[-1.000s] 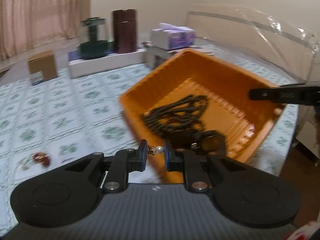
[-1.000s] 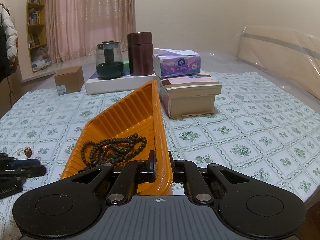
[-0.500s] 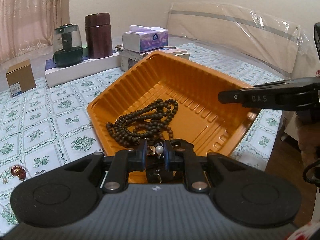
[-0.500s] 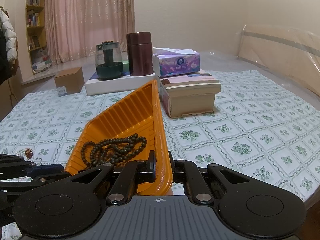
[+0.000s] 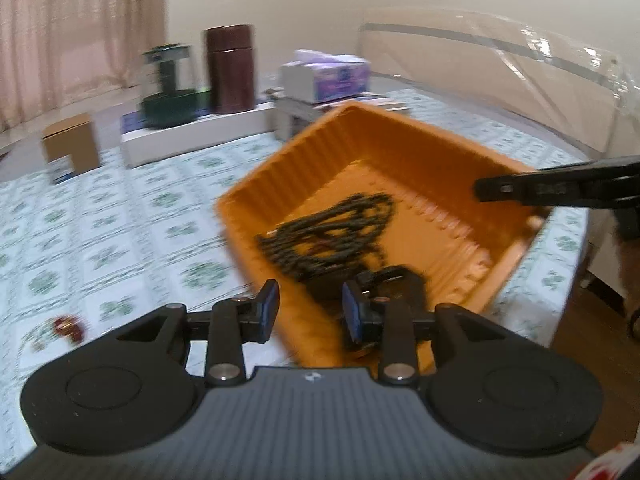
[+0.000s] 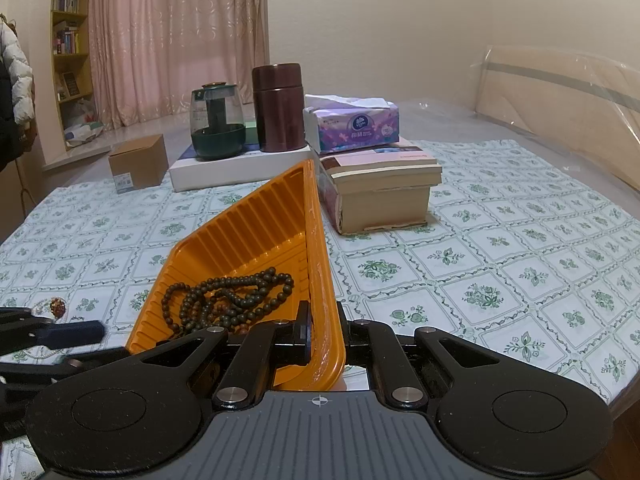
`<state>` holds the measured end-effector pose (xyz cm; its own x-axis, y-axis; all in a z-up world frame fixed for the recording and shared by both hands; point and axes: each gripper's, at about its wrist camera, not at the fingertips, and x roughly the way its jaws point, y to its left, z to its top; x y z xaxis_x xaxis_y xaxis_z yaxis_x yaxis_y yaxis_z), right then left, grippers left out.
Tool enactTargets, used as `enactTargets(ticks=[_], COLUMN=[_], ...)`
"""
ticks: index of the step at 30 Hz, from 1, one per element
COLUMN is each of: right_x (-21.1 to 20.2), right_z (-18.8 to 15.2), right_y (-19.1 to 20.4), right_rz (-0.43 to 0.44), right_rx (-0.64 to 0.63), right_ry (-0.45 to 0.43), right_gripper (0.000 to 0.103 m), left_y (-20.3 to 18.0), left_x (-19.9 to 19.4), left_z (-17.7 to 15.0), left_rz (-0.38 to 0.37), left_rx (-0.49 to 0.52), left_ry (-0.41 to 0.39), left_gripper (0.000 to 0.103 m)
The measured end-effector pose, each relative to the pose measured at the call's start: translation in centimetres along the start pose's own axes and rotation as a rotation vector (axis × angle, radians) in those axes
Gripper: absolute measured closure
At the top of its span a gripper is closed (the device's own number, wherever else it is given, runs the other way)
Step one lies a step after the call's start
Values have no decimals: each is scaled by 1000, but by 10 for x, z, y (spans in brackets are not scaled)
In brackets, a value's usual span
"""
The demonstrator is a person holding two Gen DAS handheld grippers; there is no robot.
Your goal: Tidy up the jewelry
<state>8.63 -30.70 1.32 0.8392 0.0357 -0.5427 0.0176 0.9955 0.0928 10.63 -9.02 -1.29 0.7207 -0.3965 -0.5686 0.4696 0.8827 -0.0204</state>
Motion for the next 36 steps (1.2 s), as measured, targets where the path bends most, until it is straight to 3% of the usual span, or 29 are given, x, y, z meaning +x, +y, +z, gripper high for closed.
enactTargets(ticks=[13, 21, 30, 36], right_x=[1, 1, 2, 2], right_z=[0, -1, 0, -1], right_y=[-1, 0, 0, -1], right_rz=[-3, -11, -17, -21], right_rx=[-4, -9, -10, -8], right_ry=[1, 4, 10, 15], right_gripper=[95, 95, 95, 95], left_y=[105, 159, 182, 183], left_x=[-33, -27, 8, 26], left_z=[-33, -45, -49, -52], left_rz=[266, 421, 439, 429], left_rx=[-133, -156, -151, -121], left_ry=[23, 27, 60, 84], left_gripper=[72, 72, 72, 80])
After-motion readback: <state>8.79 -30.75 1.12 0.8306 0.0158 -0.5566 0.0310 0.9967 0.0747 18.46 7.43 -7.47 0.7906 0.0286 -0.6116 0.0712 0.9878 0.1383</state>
